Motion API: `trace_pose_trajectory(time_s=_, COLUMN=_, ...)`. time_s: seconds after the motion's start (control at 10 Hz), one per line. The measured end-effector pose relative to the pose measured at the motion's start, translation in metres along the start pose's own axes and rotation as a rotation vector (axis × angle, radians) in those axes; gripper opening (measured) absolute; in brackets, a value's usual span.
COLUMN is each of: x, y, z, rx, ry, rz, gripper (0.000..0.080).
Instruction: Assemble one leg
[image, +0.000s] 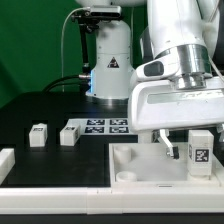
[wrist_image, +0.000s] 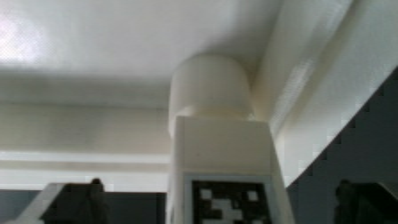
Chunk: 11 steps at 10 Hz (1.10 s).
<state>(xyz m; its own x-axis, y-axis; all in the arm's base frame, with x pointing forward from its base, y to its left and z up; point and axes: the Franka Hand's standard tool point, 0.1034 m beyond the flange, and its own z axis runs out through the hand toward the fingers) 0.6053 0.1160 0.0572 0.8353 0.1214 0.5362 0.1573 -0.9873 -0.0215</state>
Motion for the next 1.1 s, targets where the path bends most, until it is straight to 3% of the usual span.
trace_pose_trajectory(time_s=0.3, x=-0.001, y=0.0, z=0.001, rx=0.002, ry=-0.008, rz=0.0, gripper=0.0649)
trace_pose_trajectory(time_s=0.5, x=-0.003, y=-0.001, z=-0.004, rx=0.012, ry=-0.097, rz=0.081, gripper=0.0649)
trace_pose_trajectory(time_s=0.7, x=-0.002, y=-0.009, z=-0.011, rx=0.049, ry=-0.354, rz=0.166, gripper=0.0649)
trace_pose_trajectory(time_s=0.8, x=0.003, y=-0.003, z=-0.009, rx=0.051, ry=-0.413, rz=0.179, gripper=0.0649)
trace_pose_trajectory(time_s=0.9, x=-0.004, y=-0.004, z=-0.012, rx=0.063, ry=-0.535, rz=0.188, gripper=0.0649)
trace_pose_trajectory(time_s=1.0, x=0.0, y=-0.002, z=-0.016, rx=0.062, ry=-0.639, rz=0.196, gripper=0.0649)
trace_pose_trajectory(time_s=1.1, x=0.011, y=0.0, z=-0.014, rx=0.061, ry=-0.652, rz=0.187, gripper=0.0649)
